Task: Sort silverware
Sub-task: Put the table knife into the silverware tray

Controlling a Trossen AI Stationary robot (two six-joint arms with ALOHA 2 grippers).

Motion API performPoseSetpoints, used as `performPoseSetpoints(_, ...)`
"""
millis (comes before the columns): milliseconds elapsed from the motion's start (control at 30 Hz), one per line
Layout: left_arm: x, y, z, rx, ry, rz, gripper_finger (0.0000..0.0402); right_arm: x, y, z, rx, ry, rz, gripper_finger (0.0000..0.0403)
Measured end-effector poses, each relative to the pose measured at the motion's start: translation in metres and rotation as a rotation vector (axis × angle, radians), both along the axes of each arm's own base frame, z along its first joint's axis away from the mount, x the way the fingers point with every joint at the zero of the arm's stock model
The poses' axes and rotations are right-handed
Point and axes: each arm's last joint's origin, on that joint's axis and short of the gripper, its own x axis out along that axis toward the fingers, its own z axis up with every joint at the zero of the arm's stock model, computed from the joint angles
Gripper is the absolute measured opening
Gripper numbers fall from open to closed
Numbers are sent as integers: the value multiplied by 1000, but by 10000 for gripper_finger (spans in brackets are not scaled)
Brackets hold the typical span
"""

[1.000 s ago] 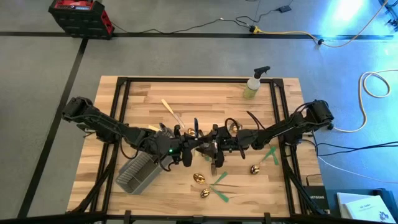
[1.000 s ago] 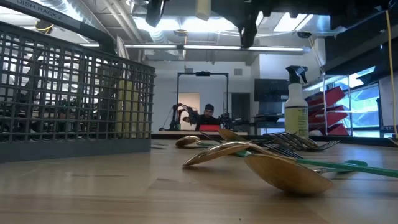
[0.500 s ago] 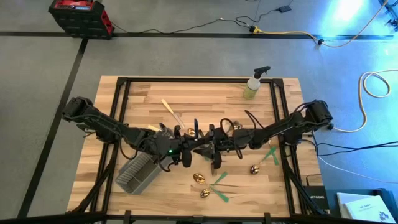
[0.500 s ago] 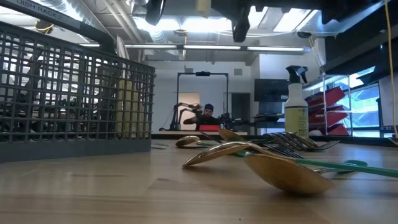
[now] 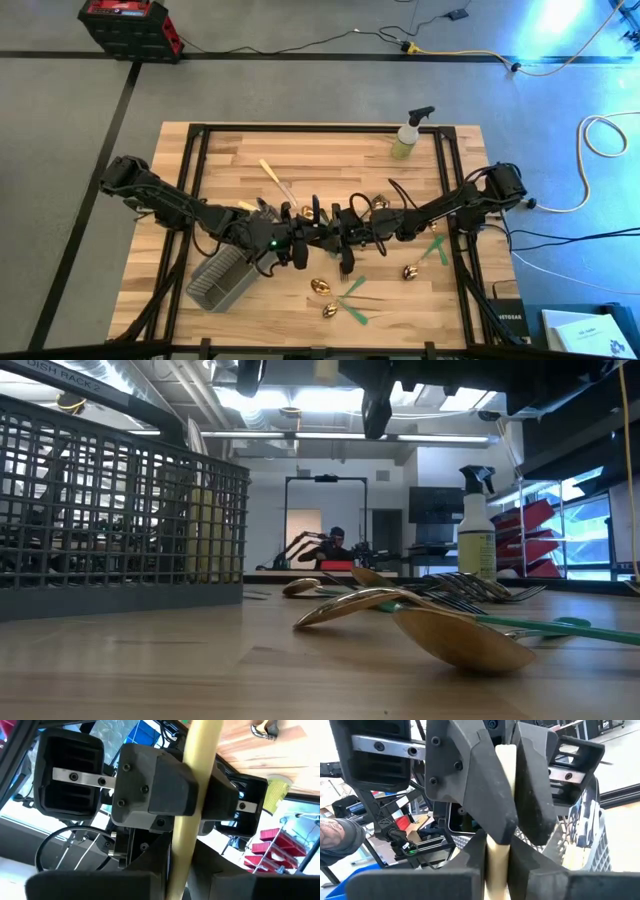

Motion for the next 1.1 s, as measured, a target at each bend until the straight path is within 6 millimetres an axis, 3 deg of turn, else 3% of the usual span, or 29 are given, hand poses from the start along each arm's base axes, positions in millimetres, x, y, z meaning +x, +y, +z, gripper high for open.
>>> performPoseSetpoints(567, -4, -10, 2, -152, -43, 0, 45, -1, 1, 4, 37, -24, 7, 23)
performPoseSetpoints(1100, -6, -14, 4, -259, -80, 10, 161, -2, 1, 6, 65, -34, -11, 23)
